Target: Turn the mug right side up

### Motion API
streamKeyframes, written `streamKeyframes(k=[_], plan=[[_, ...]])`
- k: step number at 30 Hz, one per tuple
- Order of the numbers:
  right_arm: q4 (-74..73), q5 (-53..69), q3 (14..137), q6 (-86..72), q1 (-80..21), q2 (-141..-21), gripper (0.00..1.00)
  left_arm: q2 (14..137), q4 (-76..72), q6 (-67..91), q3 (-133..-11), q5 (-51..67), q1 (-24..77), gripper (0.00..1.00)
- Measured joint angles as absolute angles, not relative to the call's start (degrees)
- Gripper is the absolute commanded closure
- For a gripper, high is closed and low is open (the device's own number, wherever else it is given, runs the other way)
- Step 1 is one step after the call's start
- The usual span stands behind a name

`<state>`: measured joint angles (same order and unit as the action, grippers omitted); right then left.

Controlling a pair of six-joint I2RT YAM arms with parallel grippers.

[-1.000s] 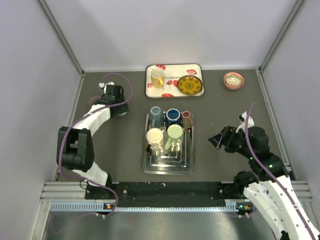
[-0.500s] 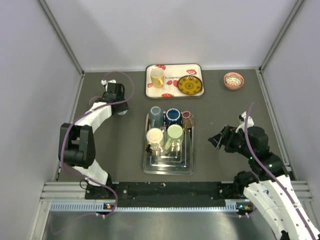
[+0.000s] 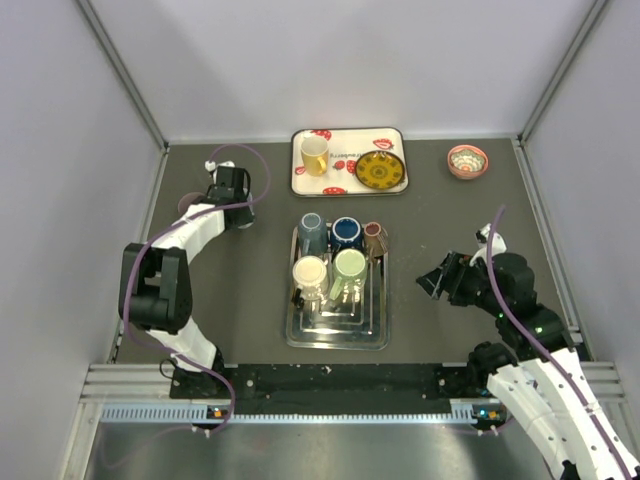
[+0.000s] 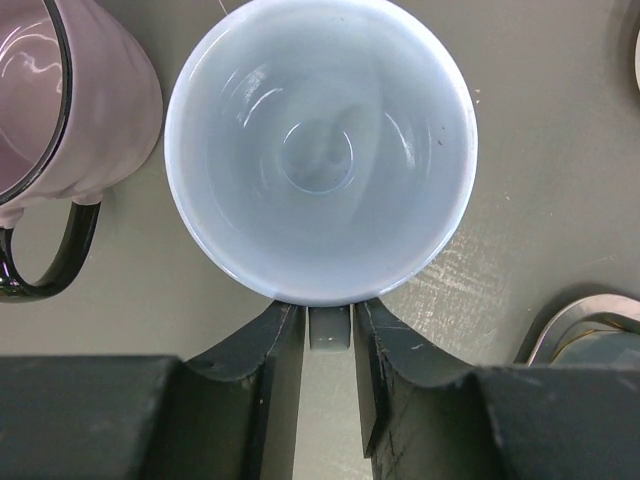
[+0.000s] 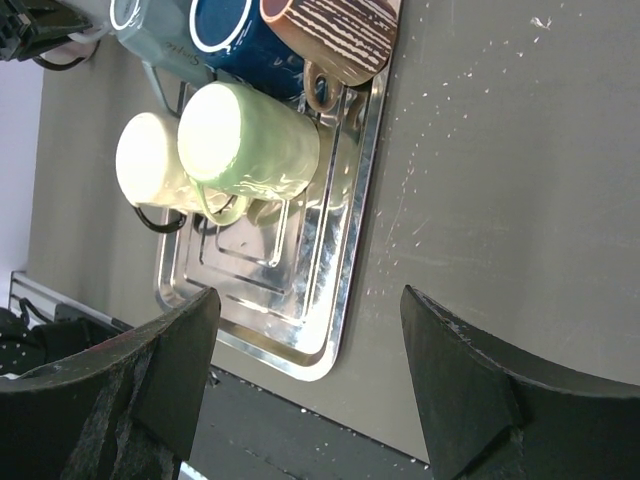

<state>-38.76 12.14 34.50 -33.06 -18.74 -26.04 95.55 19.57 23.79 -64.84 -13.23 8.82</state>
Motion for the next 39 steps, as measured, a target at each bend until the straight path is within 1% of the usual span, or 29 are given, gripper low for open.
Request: streamKeyframes(k=[3,5,6,7,8,19,24,30,32,35,39], plan=[[-38.7,12.1,34.5,-33.1,-18.7,-26.1,0.27,95.5,19.6,23.7,-64.8,-13.3,8.8,0.73],[-38.8,12.1,34.5,-33.1,-18.7,-26.1,0.27,95.5,19.6,23.6,-64.8,-13.3,8.8,0.80],[-38.7,12.2,34.5,-33.1,-18.7,-26.1,0.27,95.5,19.6,23.5,-64.8,-13.3,8.8,0.86],[-38.7,12.2,34.5,-33.1,-18.7,-26.1,0.27,95.5,19.7,23.4,-64.8,-13.5,8.8,0.95],[-38.7,12.2,34.5,-33.1,-18.7,-26.1,0.27,95.5,19.6,23.2,-64.8,-13.5,8.8,1.00],[-38.5,12.4,34.4,-33.5,-18.7,-26.0,0.29,93.7,19.6,22.8,-63.1,-13.4,8.8,1.00],[-38.2,12.8,34.1,-34.1,-18.7,-25.9,0.30,86.7,23.3,23.1,-59.7,-11.9,8.8,1.00],[-36.7,14.2,34.2,-36.1,-18.7,-25.9,0.30,72.8,27.0,26.0,-58.1,-7.5,9.6,1.00],[-34.8,15.6,34.2,-37.6,-18.7,-25.9,0.30,67.3,27.5,27.9,-58.1,-5.6,11.3,1.00],[-30.4,19.8,34.3,-41.0,-18.7,-26.0,0.30,60.0,27.3,30.8,-58.5,-1.1,16.9,1.00],[-20.8,27.1,34.2,-48.1,-18.7,-25.9,0.30,54.9,23.4,34.9,-59.2,7.9,25.3,1.00]])
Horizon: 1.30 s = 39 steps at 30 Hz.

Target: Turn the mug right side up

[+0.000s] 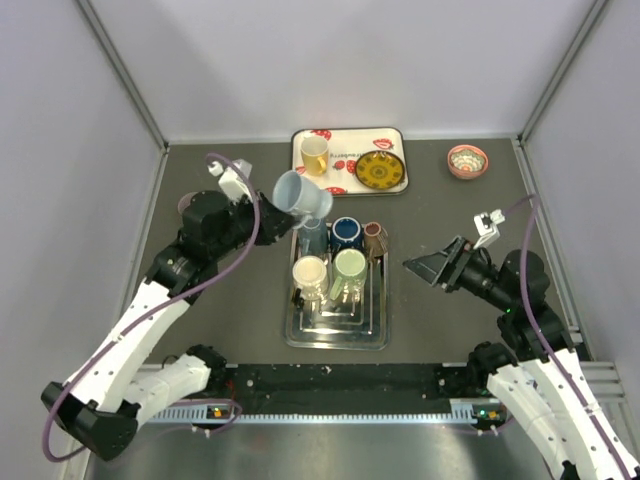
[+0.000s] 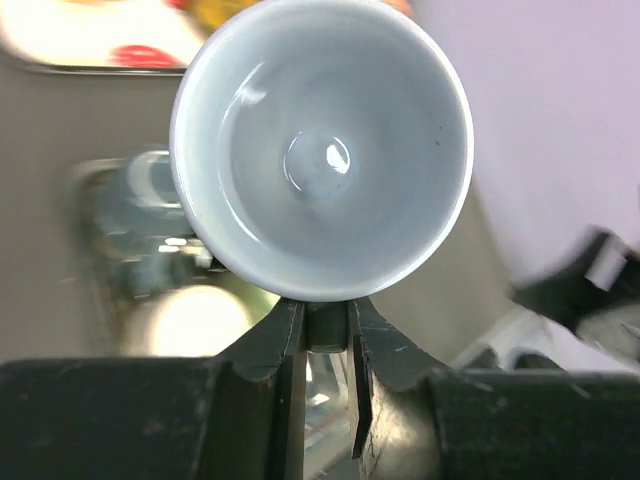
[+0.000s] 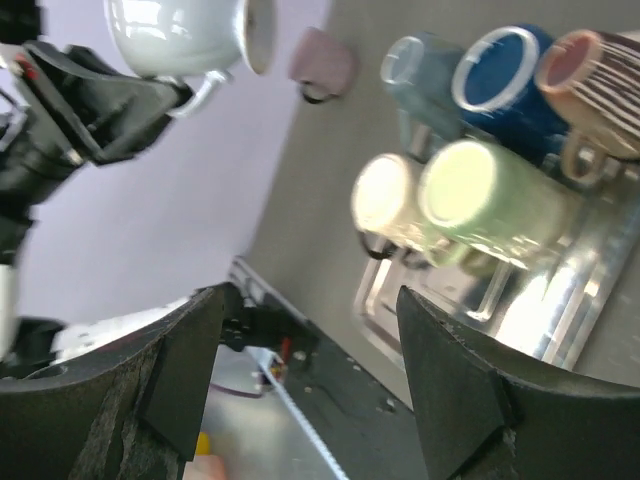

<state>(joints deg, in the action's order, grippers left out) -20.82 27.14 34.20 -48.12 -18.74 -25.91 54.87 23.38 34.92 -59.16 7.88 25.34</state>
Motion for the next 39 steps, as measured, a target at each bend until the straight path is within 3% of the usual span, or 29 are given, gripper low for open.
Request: streamKeyframes(k=[11,21,39], plan=[[-1.5,39.8,34.2,-61.5,-19.8,-25.8,0.30,51.8,0.1,49.0,-52.2,23.1,38.4,1.00],[7.2,37.8,34.2,-63.0,-29.3,-31.1,0.32,57.1,-21.0,59.6,-44.5,18.6,46.9,1.00],[14.1,29.1,35.4,-60.4,-30.0,-38.5,0.39,62.6,-31.7,65.8,-44.4,15.6,50.6,1.00]])
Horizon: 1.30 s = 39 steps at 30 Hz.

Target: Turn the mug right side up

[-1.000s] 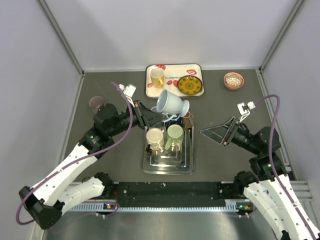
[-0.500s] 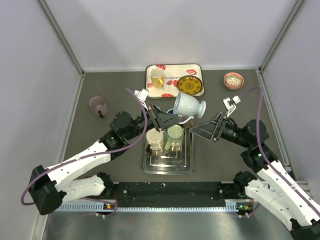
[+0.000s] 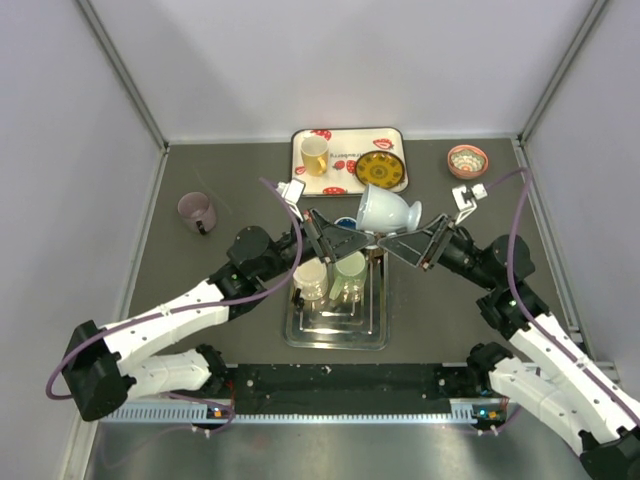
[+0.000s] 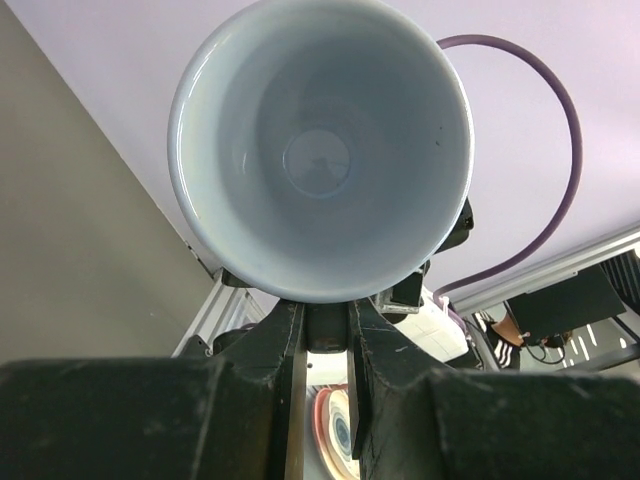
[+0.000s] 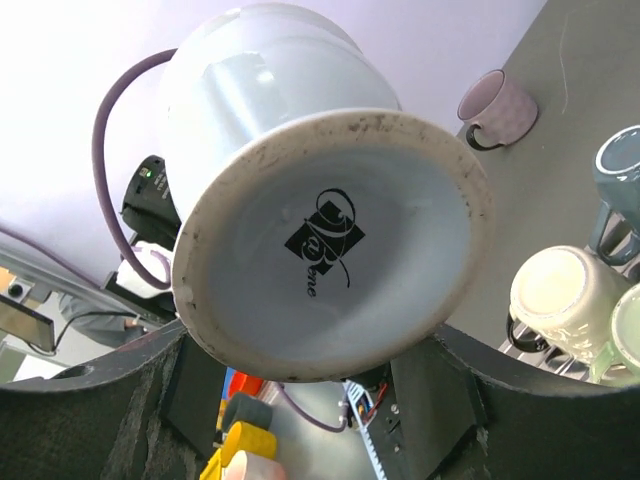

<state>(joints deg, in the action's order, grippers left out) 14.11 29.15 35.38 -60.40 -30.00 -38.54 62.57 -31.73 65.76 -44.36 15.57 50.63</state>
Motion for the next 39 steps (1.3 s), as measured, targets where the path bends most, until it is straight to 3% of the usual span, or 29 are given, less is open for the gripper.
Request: streamKeyframes(k=[6,10,23,27,33,39], plan=[[14.2,28.5,36.6,-59.5,-30.0,-39.9,0.46,62.9,-33.0,66.4,-44.3,15.6,50.6,1.00],[14.5,28.0,36.8,-59.7,-30.0,-40.0,0.57,62.9,-33.8,66.7,-44.2,15.8,50.6,1.00],[23.6,24.3,34.3,-64.6,-30.6,-41.1,0.59,63.7,-38.2,67.5,-42.7,13.7,51.5,1.00],[24.9,23.8,34.3,-65.4,-30.6,-41.8,0.82,64.1,-39.4,67.5,-42.6,12.5,51.7,1.00],[27.5,24.1,34.6,-67.2,-30.6,-43.7,1.00,64.8,-40.6,67.4,-42.5,11.5,51.8,1.00],[29.7,25.1,34.7,-67.4,-30.6,-44.8,1.00,64.8,-41.4,67.3,-42.3,11.2,51.8,1.00]])
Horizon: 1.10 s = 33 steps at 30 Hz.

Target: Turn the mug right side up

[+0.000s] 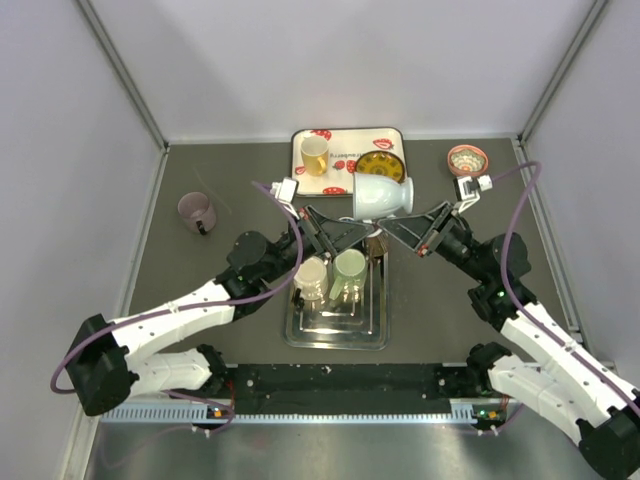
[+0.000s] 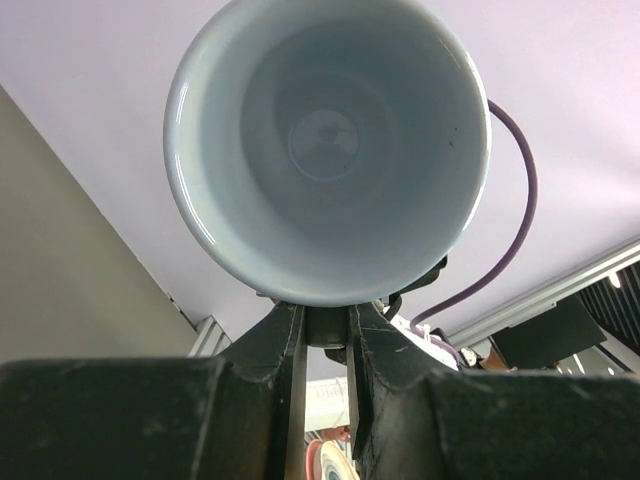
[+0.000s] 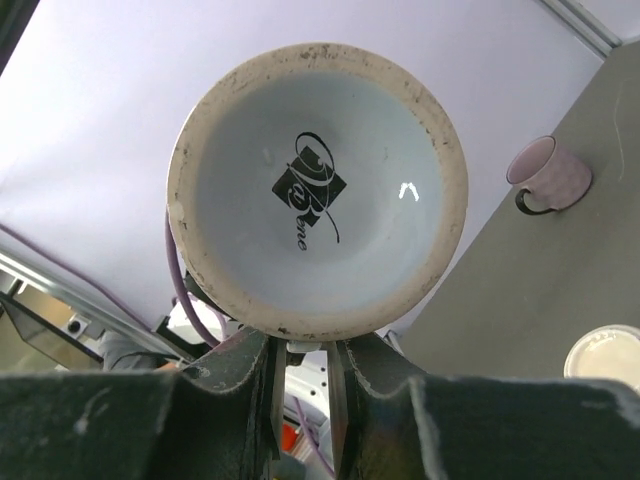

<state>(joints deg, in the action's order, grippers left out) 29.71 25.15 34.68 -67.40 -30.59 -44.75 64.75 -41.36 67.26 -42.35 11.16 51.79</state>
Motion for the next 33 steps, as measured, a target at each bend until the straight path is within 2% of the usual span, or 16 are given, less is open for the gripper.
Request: streamKeyframes(k=[5,6,7,10,16,22,27,33], plan=[[31.2,25.8,34.7,-67.3,-30.6,-45.3,1.00,64.6,-42.5,66.8,-41.9,11.0,51.8,0.99],[31.0,26.1,34.7,-66.9,-30.6,-45.3,1.00,64.5,-42.5,66.7,-41.7,11.0,51.8,0.95],[30.6,26.2,34.8,-66.5,-30.6,-45.3,1.00,64.4,-42.5,66.5,-41.5,11.0,51.8,0.86],[29.0,26.7,35.2,-65.4,-30.6,-44.6,1.00,63.7,-42.3,65.9,-40.8,10.6,51.9,0.74],[24.7,28.1,36.5,-61.6,-30.7,-44.4,1.00,61.8,-39.6,64.6,-38.6,11.9,53.9,0.61],[21.5,28.1,36.5,-59.4,-30.6,-44.1,1.00,58.9,-36.3,63.1,-37.2,13.0,54.5,0.55],[16.4,27.9,36.8,-56.6,-30.6,-42.1,1.00,54.2,-32.7,61.6,-36.0,11.9,54.4,0.55],[-3.5,26.4,43.5,-45.3,-30.6,-37.6,1.00,42.6,-19.3,55.8,-35.0,6.4,54.3,0.55]])
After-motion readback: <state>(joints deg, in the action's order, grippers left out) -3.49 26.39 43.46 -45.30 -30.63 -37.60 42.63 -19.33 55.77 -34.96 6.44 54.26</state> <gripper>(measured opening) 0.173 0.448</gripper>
